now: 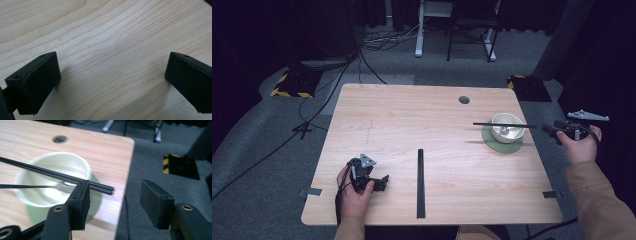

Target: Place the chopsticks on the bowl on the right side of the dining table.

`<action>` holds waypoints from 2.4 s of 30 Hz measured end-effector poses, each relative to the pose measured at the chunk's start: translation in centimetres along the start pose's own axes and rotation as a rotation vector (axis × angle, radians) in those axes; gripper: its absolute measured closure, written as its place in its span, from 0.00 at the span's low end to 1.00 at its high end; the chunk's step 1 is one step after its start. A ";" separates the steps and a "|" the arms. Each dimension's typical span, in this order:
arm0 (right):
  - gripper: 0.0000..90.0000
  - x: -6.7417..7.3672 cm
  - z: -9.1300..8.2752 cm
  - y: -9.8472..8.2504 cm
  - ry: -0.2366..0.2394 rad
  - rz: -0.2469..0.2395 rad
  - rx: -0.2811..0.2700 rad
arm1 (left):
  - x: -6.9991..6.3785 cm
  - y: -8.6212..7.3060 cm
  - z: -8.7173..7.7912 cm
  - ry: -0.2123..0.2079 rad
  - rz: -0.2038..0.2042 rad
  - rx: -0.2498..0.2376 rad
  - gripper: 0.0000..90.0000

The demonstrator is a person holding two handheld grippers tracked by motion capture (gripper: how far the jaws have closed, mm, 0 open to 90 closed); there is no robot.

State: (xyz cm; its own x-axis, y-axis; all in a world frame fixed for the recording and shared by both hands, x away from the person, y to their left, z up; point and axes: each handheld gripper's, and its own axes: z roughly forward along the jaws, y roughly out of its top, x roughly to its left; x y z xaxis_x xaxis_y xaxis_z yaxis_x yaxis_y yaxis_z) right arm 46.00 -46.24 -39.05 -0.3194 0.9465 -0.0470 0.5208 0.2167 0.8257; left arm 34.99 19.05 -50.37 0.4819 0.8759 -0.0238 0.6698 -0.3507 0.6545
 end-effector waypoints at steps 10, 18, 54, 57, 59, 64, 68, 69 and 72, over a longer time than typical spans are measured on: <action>0.33 3.9 -4.2 1.1 0.162 -0.036 -0.048 | 0.0 -0.1 -0.1 -0.003 -0.004 0.004 0.00; 0.30 6.8 -5.0 0.6 0.268 -0.053 -0.048 | 0.1 -0.3 -0.3 -0.017 0.025 -0.003 0.00; 0.27 16.1 -2.0 -8.3 0.396 -0.259 0.144 | 0.2 -0.7 -0.8 -0.037 0.043 0.013 0.00; 0.27 16.4 -1.1 -9.3 0.411 -0.240 0.176 | 0.2 -0.7 -0.8 -0.036 0.043 0.012 0.00; 0.27 16.5 -0.3 -10.2 0.422 -0.225 0.196 | 0.2 -0.7 -0.8 -0.036 0.043 0.012 0.00; 0.26 16.8 0.5 -11.1 0.408 -0.211 0.212 | 0.2 -0.7 -0.7 -0.041 0.042 0.014 0.00; 0.21 16.8 1.1 -11.6 0.398 -0.221 0.145 | 0.2 -0.7 -0.8 -0.039 0.042 0.013 0.00; 0.21 16.8 1.1 -11.6 0.398 -0.221 0.145 | 0.2 -0.7 -0.8 -0.039 0.042 0.013 0.00; 0.19 16.8 1.4 -11.8 0.390 -0.250 0.121 | 0.2 -0.7 -0.8 -0.038 0.042 0.012 0.00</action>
State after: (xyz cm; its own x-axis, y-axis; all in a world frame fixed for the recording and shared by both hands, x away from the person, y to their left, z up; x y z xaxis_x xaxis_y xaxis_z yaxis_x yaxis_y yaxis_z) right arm 35.55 -32.56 -50.36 -0.7079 0.7063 -0.0021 0.4711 0.4745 0.7436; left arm 34.18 19.75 -50.29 0.5311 0.8470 -0.0253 0.6552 -0.3915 0.6461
